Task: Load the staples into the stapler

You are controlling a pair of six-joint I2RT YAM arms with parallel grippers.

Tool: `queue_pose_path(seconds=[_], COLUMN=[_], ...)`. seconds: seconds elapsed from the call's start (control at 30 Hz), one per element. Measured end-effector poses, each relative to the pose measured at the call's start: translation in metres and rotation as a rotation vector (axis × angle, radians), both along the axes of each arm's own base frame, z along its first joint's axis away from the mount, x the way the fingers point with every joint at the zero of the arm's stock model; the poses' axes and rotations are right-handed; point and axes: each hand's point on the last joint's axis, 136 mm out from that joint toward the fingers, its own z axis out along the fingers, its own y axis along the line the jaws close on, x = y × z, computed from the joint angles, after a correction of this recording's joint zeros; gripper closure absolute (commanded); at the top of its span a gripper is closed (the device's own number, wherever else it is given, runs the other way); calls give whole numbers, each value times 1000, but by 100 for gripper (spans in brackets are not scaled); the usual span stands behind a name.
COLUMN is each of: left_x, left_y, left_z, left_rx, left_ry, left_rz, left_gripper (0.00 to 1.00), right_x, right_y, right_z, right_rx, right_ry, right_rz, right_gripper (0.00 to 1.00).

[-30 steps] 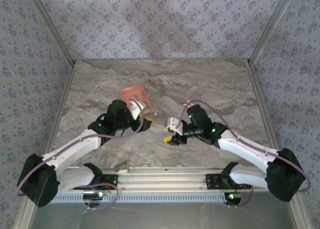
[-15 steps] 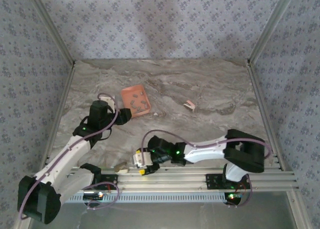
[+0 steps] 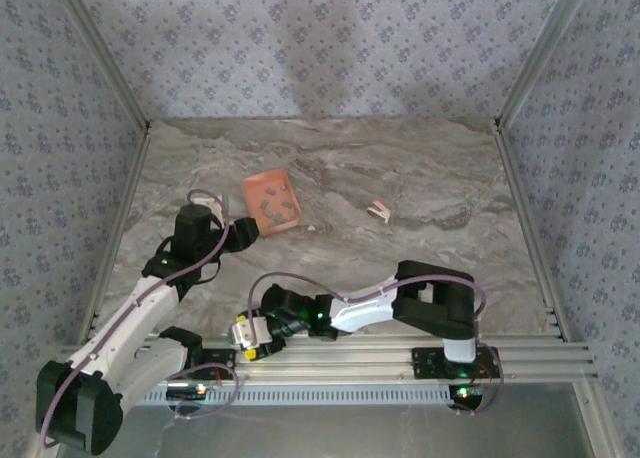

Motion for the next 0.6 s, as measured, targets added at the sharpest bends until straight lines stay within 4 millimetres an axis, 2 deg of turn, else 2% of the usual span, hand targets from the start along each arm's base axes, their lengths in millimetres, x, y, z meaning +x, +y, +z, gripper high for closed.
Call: queue_pose_path(seconds=[0.23,0.6], left_x=[-1,1], left_y=[4,13], left_z=[-5,-1], left_rx=[-4,-13], left_ry=[15,-1], left_rz=[6,36], left_gripper=[38,38], right_x=[-3,25], right_y=[13,21], right_z=[-17,-27], right_rx=[-19,-33], right_ry=[25,64], right_rz=[10,-52], right_gripper=[42,44])
